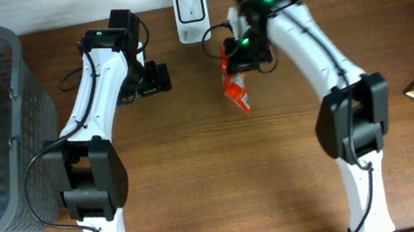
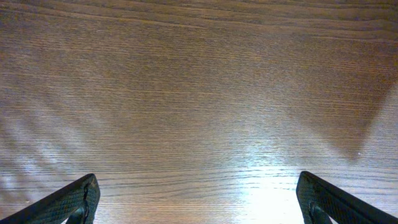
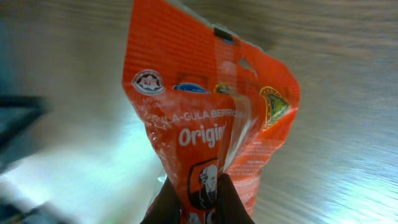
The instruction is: Scan the item barcode
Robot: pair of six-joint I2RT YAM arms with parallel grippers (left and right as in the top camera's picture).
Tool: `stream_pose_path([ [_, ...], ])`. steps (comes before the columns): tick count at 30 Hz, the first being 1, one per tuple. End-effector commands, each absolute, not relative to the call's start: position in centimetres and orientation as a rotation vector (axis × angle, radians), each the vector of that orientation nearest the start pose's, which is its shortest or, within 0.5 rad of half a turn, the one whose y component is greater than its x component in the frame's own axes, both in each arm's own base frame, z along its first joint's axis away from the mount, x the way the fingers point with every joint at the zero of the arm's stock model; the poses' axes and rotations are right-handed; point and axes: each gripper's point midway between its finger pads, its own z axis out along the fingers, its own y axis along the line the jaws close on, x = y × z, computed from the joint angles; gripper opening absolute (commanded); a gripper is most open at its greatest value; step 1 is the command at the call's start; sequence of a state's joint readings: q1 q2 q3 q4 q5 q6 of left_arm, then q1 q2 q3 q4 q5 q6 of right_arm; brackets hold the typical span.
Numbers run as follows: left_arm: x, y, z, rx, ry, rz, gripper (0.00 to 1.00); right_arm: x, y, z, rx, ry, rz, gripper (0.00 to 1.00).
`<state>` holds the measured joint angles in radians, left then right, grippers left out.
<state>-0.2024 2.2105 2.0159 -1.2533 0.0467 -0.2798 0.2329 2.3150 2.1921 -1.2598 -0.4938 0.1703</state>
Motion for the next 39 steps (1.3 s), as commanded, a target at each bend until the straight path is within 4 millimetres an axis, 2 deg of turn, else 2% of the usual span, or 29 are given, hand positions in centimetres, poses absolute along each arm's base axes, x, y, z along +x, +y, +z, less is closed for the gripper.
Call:
stream_pose_path([
  [1,44.8,-9.8,9.4,-0.111,3.027,-0.098,0.99,44.5,21.1,16.2,-0.329,2.686,1.466,0.04],
  [3,44.8,-9.8,9.4,-0.112,3.027,-0.098,0.99,44.2,19.7,14.0,-0.238,2.68,1.575,0.04],
  [7,44.9,-9.8,9.4,-0.112,3.026,-0.098,0.99,43.3,18.7,10.6,-0.12,2.518,1.867,0.05],
  [8,44.8,-9.8,9.4,-0.111,3.027,-0.098,0.99,43.0,17.6,8.9,-0.073,2.53,1.854,0.24],
  [9,44.8,-9.8,9.4,-0.111,3.027,-0.098,0.99,42.9,16.1,6.8,-0.016,2.619,1.742,0.31],
  [11,44.8,-9.8,9.4,-0.111,3.027,-0.098,0.99,42.7,12.1,2.8,0.176,2.868,1.401,0.45],
  [12,44.8,-9.8,9.4,-0.112,3.027,-0.098,0.99,42.6,9.7,1.6,0.243,2.942,1.243,0.46],
  [14,44.8,-9.8,9.4,-0.111,3.027,-0.098,0.99,42.7,6.2,1.3,0.323,3.0,1.066,0.48],
  [15,44.8,-9.8,9.4,-0.111,3.027,-0.098,0.99,42.9,4.2,1.9,0.366,3.023,0.98,0.5],
  [16,44.8,-9.8,9.4,-0.111,3.027,-0.098,0.99,43.3,2.7,3.2,0.372,3.03,0.926,0.51],
  [17,44.8,-9.8,9.4,-0.111,3.027,-0.098,0.99,43.5,2.4,4.8,0.322,3.024,0.927,0.51],
  [20,44.8,-9.8,9.4,-0.112,3.027,-0.098,0.99,43.1,3.4,8.6,0.106,3.037,0.939,0.59],
  [22,44.8,-9.8,9.4,-0.111,3.027,-0.098,0.99,42.4,5.5,9.2,-0.08,3.049,0.946,0.67],
  [24,44.8,-9.8,9.4,-0.111,3.027,-0.098,0.98,42.0,7.9,8.4,-0.167,3.064,0.95,0.67],
  [25,44.8,-9.8,9.4,-0.111,3.027,-0.098,0.99,41.6,9.2,7.8,-0.179,3.088,0.938,0.71],
  [28,44.8,-9.8,9.4,-0.111,3.027,-0.098,0.99,40.8,10.2,5.1,-0.092,3.21,0.725,0.76],
  [30,44.8,-9.8,9.4,-0.111,3.027,-0.098,0.99,40.2,12.0,3.7,-0.157,3.221,0.73,0.76],
  [32,44.8,-9.8,9.4,-0.111,3.027,-0.098,0.99,39.7,12.9,3.0,-0.193,3.227,0.728,0.75],
  [33,44.8,-9.8,9.4,-0.111,3.027,-0.098,0.99,39.5,13.3,2.8,-0.203,3.23,0.726,0.68],
  [34,44.8,-9.8,9.4,-0.111,3.027,-0.098,0.99,39.3,13.9,2.3,-0.228,3.231,0.724,0.53],
  [35,44.8,-9.8,9.4,-0.111,3.027,-0.098,0.99,39.2,14.3,2.1,-0.245,3.227,0.723,0.43],
  [36,44.8,-9.8,9.4,-0.111,3.027,-0.098,0.99,39.2,14.7,1.9,-0.255,3.223,0.72,0.25],
  [38,44.8,-9.8,9.4,-0.112,3.027,-0.098,0.99,39.4,15.2,1.8,-0.206,3.222,0.715,0.04],
  [39,44.8,-9.8,9.4,-0.111,3.027,-0.098,0.99,39.5,15.7,1.9,-0.197,3.212,0.736,0.04],
])
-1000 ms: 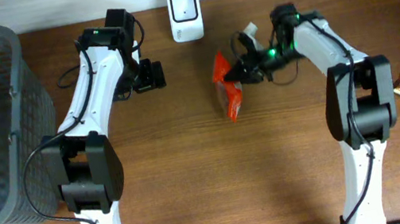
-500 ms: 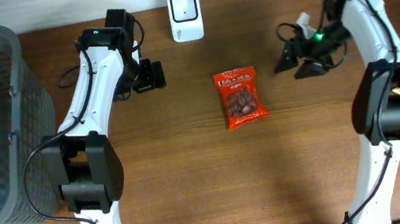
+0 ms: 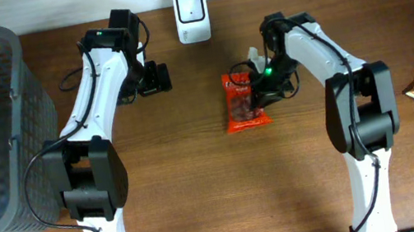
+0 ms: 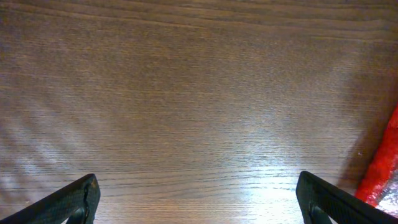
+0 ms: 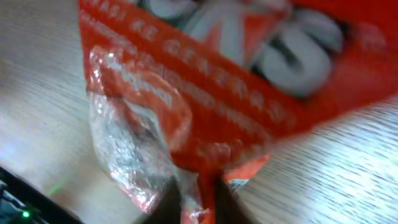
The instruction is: Scan the item barcode
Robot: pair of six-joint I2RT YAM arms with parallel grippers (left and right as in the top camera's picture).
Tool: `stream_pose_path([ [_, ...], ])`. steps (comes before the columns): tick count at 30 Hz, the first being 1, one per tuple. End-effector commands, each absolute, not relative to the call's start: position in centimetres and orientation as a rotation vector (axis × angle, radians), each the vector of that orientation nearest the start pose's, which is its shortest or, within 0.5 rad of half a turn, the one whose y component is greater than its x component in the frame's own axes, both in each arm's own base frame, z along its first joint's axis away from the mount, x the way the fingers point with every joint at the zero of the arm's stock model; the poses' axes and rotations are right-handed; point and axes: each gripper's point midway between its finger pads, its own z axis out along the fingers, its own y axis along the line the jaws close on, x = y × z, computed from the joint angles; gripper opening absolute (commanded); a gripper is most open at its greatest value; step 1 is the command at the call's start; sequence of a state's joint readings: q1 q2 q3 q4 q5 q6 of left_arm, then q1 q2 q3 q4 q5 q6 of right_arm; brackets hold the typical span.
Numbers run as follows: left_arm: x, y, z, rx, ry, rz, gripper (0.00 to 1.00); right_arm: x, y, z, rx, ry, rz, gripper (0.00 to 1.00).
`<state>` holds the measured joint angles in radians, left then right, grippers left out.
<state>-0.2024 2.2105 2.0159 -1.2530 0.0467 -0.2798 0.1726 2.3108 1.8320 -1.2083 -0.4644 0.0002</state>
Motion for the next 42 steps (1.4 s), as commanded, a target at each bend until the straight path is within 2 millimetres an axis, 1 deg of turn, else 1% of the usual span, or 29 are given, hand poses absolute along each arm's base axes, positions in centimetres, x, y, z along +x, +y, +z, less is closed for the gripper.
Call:
stream_pose_path([
  [1,44.8,-9.8,9.4,-0.112,3.027,-0.098,0.99,39.8,16.3,2.2,-0.173,3.195,0.79,0.04],
  [4,44.8,-9.8,9.4,-0.111,3.027,-0.098,0.99,40.7,18.3,3.4,-0.14,3.11,0.992,0.04],
  [6,44.8,-9.8,9.4,-0.112,3.027,-0.098,0.99,41.6,19.3,4.9,-0.146,3.034,1.117,0.04],
  [8,44.8,-9.8,9.4,-0.112,3.027,-0.098,0.99,42.7,19.6,6.5,-0.13,2.973,1.199,0.04],
  [9,44.8,-9.8,9.4,-0.111,3.027,-0.098,0.99,43.0,19.3,6.7,-0.1,2.979,1.178,0.04],
  [10,44.8,-9.8,9.4,-0.111,3.027,-0.098,0.99,43.1,18.6,6.5,-0.069,3.007,1.115,0.16],
  [11,44.8,-9.8,9.4,-0.111,3.027,-0.098,0.99,42.9,17.4,5.7,-0.028,3.064,0.997,0.61],
  [12,44.8,-9.8,9.4,-0.111,3.027,-0.098,0.99,42.5,16.4,5.0,-0.016,3.109,0.893,0.68],
  [13,44.8,-9.8,9.4,-0.111,3.027,-0.098,0.99,42.3,16.1,4.6,-0.019,3.128,0.849,0.7],
  [16,44.8,-9.8,9.4,-0.111,3.027,-0.098,0.99,42.0,17.1,4.4,-0.002,3.142,0.846,0.83],
  [17,44.8,-9.8,9.4,-0.111,3.027,-0.098,0.99,41.8,17.9,4.1,0.01,3.146,0.843,0.91],
  [19,44.8,-9.8,9.4,-0.111,3.027,-0.098,0.99,41.5,18.4,3.1,0.07,3.172,0.745,0.92],
  [20,44.8,-9.8,9.4,-0.111,3.027,-0.098,0.99,41.5,18.1,2.0,0.147,3.187,0.623,0.92],
  [21,44.8,-9.8,9.4,-0.111,3.027,-0.098,0.99,41.5,18.3,1.5,0.16,3.184,0.58,0.88],
  [22,44.8,-9.8,9.4,-0.111,3.027,-0.098,0.99,41.6,18.9,1.0,0.135,3.169,0.574,0.79],
  [23,44.8,-9.8,9.4,-0.111,3.027,-0.098,0.99,41.9,19.6,0.7,0.101,3.145,0.577,0.54],
  [25,44.8,-9.8,9.4,-0.111,3.027,-0.098,0.99,42.2,19.8,0.6,0.093,3.129,0.583,0.47],
  [26,44.8,-9.8,9.4,-0.111,3.027,-0.098,0.99,42.3,19.9,0.6,0.092,3.125,0.587,0.39],
  [27,44.8,-9.8,9.4,-0.111,3.027,-0.098,0.99,42.4,19.9,0.6,0.09,3.119,0.587,0.15],
  [28,44.8,-9.8,9.4,-0.111,3.027,-0.098,0.99,42.4,19.9,0.7,0.091,3.118,0.594,0.04],
  [30,44.8,-9.8,9.4,-0.111,3.027,-0.098,0.99,42.8,20.1,1.2,0.085,3.102,0.613,0.04],
  [32,44.8,-9.8,9.4,-0.111,3.027,-0.098,0.99,43.7,20.9,2.6,0.068,3.064,0.705,0.04],
  [33,44.8,-9.9,9.4,-0.11,3.027,-0.098,0.99,44.5,21.3,3.8,0.066,3.029,0.774,0.04],
  [35,44.9,-9.8,9.4,-0.112,3.026,-0.098,0.99,47.9,22.0,8.5,0.042,2.874,0.947,0.04],
  [36,44.9,-9.8,9.4,-0.112,3.026,-0.098,0.99,49.2,22.0,10.2,0.029,2.809,0.99,0.04],
  [37,44.9,-9.8,9.4,-0.112,3.026,-0.098,0.99,51.5,21.6,13.1,0.048,2.704,1.028,0.04],
  [38,44.9,-9.8,9.4,-0.112,3.026,-0.098,0.99,53.3,21.1,15.0,0.073,2.626,1.035,0.04],
  [40,44.8,-9.8,9.4,-0.112,3.027,-0.098,0.99,56.2,20.5,18.1,0.122,2.483,1.064,0.04],
  [42,44.8,-9.8,9.4,-0.112,3.027,-0.098,0.99,57.9,20.8,19.8,0.13,2.385,1.09,0.04],
])
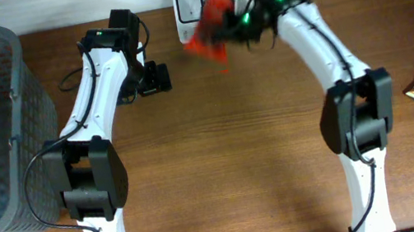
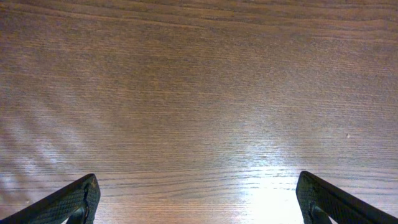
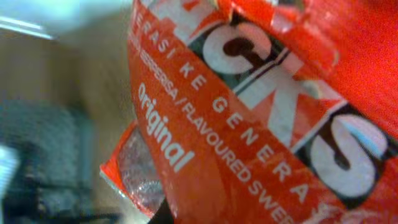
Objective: Scan the item barcode
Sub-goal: 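Raise the red snack bag to the white scanner with the right gripper, then carry the red bag right and release it beside the printed bag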
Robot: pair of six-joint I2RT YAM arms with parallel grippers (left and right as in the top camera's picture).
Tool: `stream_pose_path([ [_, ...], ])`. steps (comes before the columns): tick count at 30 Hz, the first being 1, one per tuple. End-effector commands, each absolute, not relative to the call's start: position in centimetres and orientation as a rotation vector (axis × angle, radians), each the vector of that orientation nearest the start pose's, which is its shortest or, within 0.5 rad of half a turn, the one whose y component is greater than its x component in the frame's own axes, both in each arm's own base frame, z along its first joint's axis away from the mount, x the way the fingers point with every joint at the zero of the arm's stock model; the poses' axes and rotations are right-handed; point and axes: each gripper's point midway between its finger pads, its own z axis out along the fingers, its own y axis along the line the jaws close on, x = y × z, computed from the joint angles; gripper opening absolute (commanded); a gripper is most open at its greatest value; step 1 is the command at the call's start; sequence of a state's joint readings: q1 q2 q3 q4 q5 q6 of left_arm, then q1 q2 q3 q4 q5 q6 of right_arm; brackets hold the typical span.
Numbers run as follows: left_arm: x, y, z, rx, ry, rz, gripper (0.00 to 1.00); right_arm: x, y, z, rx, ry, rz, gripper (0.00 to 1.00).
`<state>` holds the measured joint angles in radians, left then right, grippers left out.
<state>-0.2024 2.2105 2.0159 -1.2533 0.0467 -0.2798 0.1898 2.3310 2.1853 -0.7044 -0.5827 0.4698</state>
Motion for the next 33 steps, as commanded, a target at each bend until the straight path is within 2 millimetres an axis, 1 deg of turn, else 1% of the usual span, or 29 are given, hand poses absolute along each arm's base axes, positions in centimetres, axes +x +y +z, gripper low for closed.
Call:
stream_pose_path([
  [1,44.9,-9.8,9.4,-0.113,3.026,-0.098,0.99,59.0,21.3,20.8,0.131,2.316,1.104,0.04],
  [3,44.9,-9.8,9.4,-0.112,3.026,-0.098,0.99,60.8,22.2,21.4,0.163,2.236,1.05,0.04],
  [4,44.9,-9.8,9.4,-0.112,3.026,-0.098,0.99,61.3,22.5,21.1,0.191,2.223,1.017,0.04],
  [8,44.8,-9.9,9.4,-0.11,3.027,-0.098,0.99,62.7,24.6,20.7,0.198,2.15,0.959,0.04],
  [9,44.8,-9.8,9.4,-0.112,3.027,-0.098,0.99,62.8,24.6,20.6,0.205,2.147,0.942,0.04],
  [12,44.8,-9.8,9.4,-0.112,3.027,-0.098,0.99,63.3,23.6,20.6,0.231,2.138,0.904,0.04],
  [14,44.8,-9.8,9.4,-0.111,3.027,-0.098,0.99,63.5,22.2,21.2,0.211,2.127,0.916,0.04],
  [15,44.8,-9.8,9.4,-0.112,3.027,-0.098,0.99,63.6,20.9,21.9,0.189,2.12,0.922,0.04],
  [17,44.8,-9.9,9.4,-0.11,3.027,-0.098,0.99,63.4,16.5,23.1,0.221,2.134,0.862,0.04],
  [18,44.8,-9.8,9.4,-0.111,3.027,-0.098,0.99,63.1,13.7,23.5,0.267,2.154,0.797,0.04],
  [20,44.8,-9.8,9.4,-0.111,3.027,-0.098,0.99,62.1,7.9,24.1,0.419,2.187,0.654,0.04],
  [22,44.8,-9.8,9.4,-0.111,3.027,-0.098,0.99,59.7,0.8,24.9,0.597,2.218,0.501,0.04],
  [23,44.8,-9.8,9.4,-0.112,3.027,-0.098,0.99,57.5,-4.0,25.0,0.724,2.24,0.411,0.04],
  [24,44.8,-9.8,9.4,-0.112,3.027,-0.098,0.99,56.0,-6.8,24.8,0.8,2.255,0.369,0.04],
  [25,44.8,-9.9,9.4,-0.11,3.027,-0.098,0.99,53.8,-10.6,23.9,0.918,2.284,0.308,0.04],
  [26,44.8,-9.9,9.4,-0.11,3.027,-0.098,0.99,52.3,-12.8,23.2,0.992,2.3,0.274,0.04],
  [29,44.8,-9.8,9.4,-0.111,3.027,-0.098,0.99,46.1,-20.8,19.7,1.299,2.359,0.132,0.04],
  [31,44.8,-9.8,9.4,-0.111,3.027,-0.098,0.99,42.5,-25.0,18.0,1.464,2.358,0.042,0.04],
  [32,44.8,-9.8,9.4,-0.111,3.027,-0.098,0.99,41.2,-26.5,17.5,1.516,2.351,0.009,0.04],
  [33,44.8,-9.8,9.4,-0.111,3.027,-0.098,0.99,40.3,-27.7,17.1,1.531,2.356,-0.014,0.04],
])
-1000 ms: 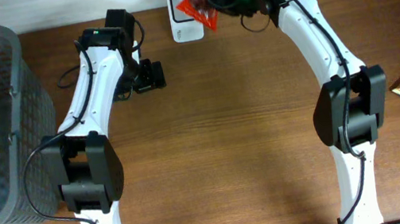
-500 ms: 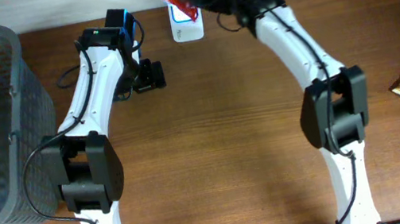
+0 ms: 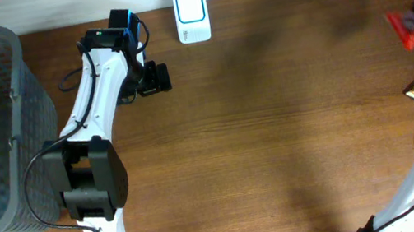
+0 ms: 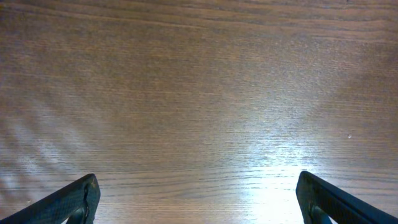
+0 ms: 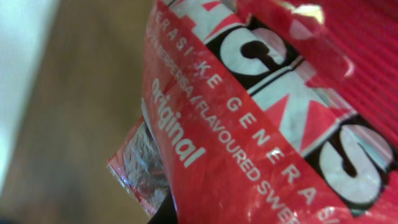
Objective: Scan the item barcode
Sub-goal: 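Carry the red bag right and release it beside the printed bag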
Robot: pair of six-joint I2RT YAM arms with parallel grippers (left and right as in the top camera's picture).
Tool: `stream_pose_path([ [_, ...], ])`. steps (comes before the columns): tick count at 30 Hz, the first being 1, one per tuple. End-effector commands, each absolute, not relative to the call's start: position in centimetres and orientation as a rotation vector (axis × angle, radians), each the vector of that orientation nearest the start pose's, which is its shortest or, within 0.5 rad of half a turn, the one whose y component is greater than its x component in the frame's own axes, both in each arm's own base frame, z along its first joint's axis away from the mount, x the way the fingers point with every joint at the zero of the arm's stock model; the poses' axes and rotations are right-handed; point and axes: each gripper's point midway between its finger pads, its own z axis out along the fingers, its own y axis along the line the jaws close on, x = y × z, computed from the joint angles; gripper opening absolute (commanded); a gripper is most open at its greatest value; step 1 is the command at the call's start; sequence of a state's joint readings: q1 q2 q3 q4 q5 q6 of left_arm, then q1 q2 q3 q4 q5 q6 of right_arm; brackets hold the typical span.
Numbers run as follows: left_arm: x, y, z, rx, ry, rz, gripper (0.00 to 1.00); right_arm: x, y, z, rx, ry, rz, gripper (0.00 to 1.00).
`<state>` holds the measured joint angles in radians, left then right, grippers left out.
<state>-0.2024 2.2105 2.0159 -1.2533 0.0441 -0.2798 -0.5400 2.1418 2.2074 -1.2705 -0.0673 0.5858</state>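
The red sweets packet (image 5: 261, 124) fills the right wrist view, its white lettering close to the lens. A dark fingertip (image 5: 163, 216) shows under its lower edge. From overhead the packet (image 3: 403, 25) is a blurred red shape at the far right, held off the table by my right gripper, which is shut on it. The white barcode scanner (image 3: 190, 5) stands at the back edge, left of centre. My left gripper (image 4: 198, 186) is open over bare wood, just left of the scanner.
A grey mesh basket takes up the left end of the table. A yellow and white snack packet lies at the right edge, just below the held red packet. The wall runs along the back.
My right gripper was holding the red packet up beside the scanner; now it holds it at the far right of the table, above the yellow snack packet. The left arm is unchanged.
First my right gripper held the red packet hanging just right of the scanner. Then the packet was down on the table in front of the scanner, still gripped. After that it was raised next to the scanner, and now it is at the far right.
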Motion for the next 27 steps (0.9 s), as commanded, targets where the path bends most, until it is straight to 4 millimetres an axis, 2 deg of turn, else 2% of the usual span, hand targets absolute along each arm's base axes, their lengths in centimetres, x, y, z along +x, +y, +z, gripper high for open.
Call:
stream_pose_path([
  [1,44.8,-9.9,9.4,-0.11,3.027,-0.098,0.99,39.7,-28.7,16.6,1.544,2.355,-0.023,0.04],
  [3,44.8,-9.8,9.4,-0.111,3.027,-0.098,0.99,39.2,-30.0,16.0,1.515,2.37,-0.041,0.06],
  [4,44.8,-9.8,9.4,-0.111,3.027,-0.098,0.99,39.1,-31.0,15.5,1.467,2.393,-0.058,0.14],
  [5,44.8,-9.8,9.4,-0.111,3.027,-0.098,0.99,39.1,-31.3,15.3,1.448,2.401,-0.065,0.17],
  [8,44.8,-9.8,9.4,-0.111,3.027,-0.098,0.99,39.2,-31.5,14.9,1.433,2.413,-0.068,0.37],
  [10,44.8,-9.8,9.4,-0.111,3.027,-0.098,0.99,39.3,-31.3,14.9,1.431,2.415,-0.057,0.72],
  [13,44.8,-9.8,9.4,-0.112,3.027,-0.098,0.99,39.4,-29.9,15.4,1.423,2.429,0.042,0.84],
  [15,44.8,-9.8,9.4,-0.111,3.027,-0.098,0.99,39.8,-28.6,17.2,1.386,2.406,0.138,0.87],
  [19,44.8,-9.8,9.4,-0.111,3.027,-0.098,0.99,39.1,-24.6,23.9,1.254,2.346,0.324,0.94],
  [20,44.8,-9.8,9.4,-0.111,3.027,-0.098,0.99,38.5,-23.2,25.9,1.202,2.335,0.368,0.96],
  [22,44.8,-9.8,9.4,-0.111,3.027,-0.098,0.99,36.5,-20.5,28.6,1.128,2.363,0.398,0.98],
  [23,44.8,-9.8,9.4,-0.111,3.027,-0.098,0.99,35.8,-19.6,29.0,1.107,2.384,0.399,0.99],
  [27,44.8,-9.8,9.4,-0.111,3.027,-0.098,0.99,31.3,-12.9,32.5,0.88,2.514,0.401,0.99],
])
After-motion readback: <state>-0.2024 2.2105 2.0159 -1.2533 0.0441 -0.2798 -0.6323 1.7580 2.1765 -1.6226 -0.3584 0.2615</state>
